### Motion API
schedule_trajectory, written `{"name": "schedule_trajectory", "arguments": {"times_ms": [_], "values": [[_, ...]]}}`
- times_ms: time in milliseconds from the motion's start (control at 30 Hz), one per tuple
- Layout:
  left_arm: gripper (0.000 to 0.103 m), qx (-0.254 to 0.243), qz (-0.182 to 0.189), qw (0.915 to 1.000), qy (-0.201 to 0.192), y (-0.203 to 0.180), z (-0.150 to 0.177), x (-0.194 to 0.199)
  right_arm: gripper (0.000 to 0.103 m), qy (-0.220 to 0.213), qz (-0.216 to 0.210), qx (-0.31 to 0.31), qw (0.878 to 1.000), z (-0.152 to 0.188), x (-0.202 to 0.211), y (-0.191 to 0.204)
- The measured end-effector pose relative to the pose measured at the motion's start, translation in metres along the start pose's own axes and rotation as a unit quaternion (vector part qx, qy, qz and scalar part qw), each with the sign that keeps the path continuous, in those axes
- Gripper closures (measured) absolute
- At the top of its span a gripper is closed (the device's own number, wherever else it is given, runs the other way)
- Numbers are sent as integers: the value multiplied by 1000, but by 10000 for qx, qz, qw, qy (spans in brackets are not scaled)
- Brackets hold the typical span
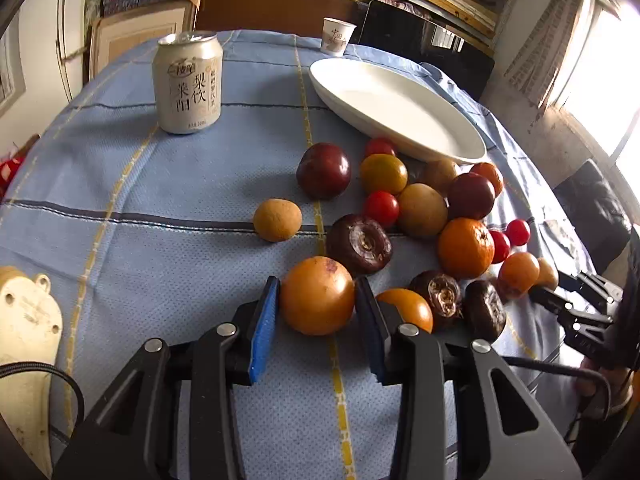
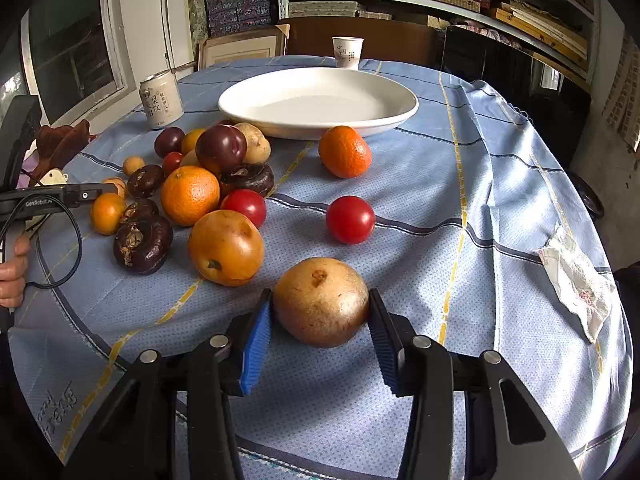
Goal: Organize fruits
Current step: 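Carry the grapefruit and potato to the white plate and release both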
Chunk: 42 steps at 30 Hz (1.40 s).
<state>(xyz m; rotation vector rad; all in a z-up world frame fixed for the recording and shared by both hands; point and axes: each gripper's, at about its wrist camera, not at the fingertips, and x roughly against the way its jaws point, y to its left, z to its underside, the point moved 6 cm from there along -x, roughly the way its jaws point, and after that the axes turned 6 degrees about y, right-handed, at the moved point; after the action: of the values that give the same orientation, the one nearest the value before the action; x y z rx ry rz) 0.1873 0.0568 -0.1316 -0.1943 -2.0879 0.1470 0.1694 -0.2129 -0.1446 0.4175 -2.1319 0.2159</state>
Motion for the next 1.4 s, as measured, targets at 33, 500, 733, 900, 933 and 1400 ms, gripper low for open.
{"name": "schedule_trajectory", "arguments": {"times_ms": [33, 500, 733, 900, 933, 1400], "values": [[65, -26, -26, 10000, -3, 0, 0, 1, 56, -5, 1, 1, 10000, 0, 0, -1], [66, 138, 100, 9994, -285, 3, -7, 31, 57, -216, -125, -265, 9993, -4, 12, -8], [66, -230, 353, 9971, -635, -32, -70, 40, 57, -828, -599, -529, 9934, -71, 28, -15], [66, -380, 767, 9959, -280, -65, -135, 2, 57, -781, -776, -737, 9912, -135, -10, -20], [66, -396, 757, 9961, -215, -68, -144, -5, 57, -747, -746, -765, 9915, -144, -18, -22], [35, -225, 605, 9959, 635, -67, -193, -78, 45, -499, -680, -815, 9931, -178, -63, -30]]}}
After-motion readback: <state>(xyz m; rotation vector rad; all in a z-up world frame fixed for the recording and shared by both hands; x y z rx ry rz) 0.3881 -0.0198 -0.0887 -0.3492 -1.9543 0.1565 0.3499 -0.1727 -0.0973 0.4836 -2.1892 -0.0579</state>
